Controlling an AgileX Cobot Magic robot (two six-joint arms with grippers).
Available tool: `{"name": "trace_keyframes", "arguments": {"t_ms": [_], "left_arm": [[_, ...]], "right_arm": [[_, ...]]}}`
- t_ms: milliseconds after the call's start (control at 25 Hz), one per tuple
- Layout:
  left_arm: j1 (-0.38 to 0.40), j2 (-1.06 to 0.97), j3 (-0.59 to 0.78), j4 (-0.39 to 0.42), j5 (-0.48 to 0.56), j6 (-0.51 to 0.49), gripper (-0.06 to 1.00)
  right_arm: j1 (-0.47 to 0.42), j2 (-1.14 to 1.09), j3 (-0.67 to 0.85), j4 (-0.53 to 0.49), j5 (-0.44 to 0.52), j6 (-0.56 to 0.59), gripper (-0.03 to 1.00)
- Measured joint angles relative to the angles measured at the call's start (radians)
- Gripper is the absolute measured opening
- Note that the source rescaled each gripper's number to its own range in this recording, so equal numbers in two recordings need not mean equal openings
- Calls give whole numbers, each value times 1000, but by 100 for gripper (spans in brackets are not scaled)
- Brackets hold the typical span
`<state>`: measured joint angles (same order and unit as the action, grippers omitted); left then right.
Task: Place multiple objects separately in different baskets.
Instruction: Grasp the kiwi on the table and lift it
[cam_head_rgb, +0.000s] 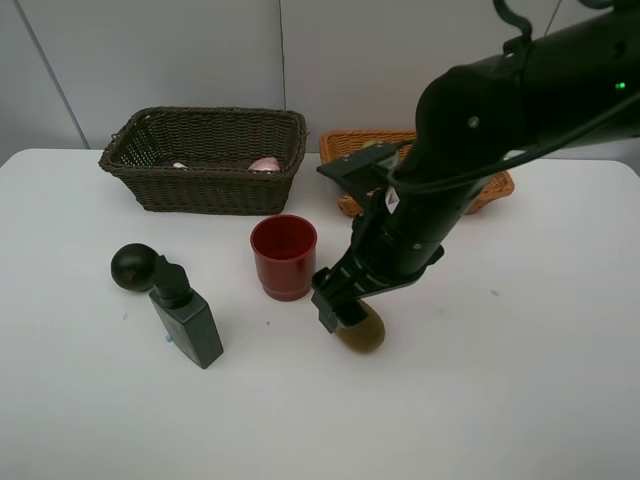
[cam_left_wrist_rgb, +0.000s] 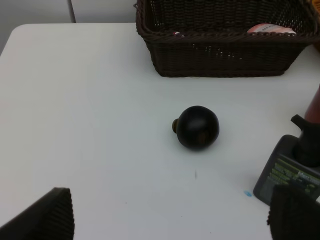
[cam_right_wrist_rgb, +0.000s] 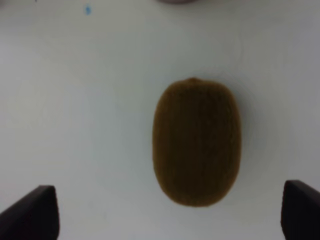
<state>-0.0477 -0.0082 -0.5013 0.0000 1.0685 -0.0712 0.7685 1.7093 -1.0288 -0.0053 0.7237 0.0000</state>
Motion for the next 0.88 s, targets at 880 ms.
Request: {"name": "trace_keyframes", "arguments": {"t_ms": [880], "left_arm": [[0, 0, 0, 0, 0, 0, 100]], "right_arm": [[13, 138, 1, -25, -57, 0, 96]]}}
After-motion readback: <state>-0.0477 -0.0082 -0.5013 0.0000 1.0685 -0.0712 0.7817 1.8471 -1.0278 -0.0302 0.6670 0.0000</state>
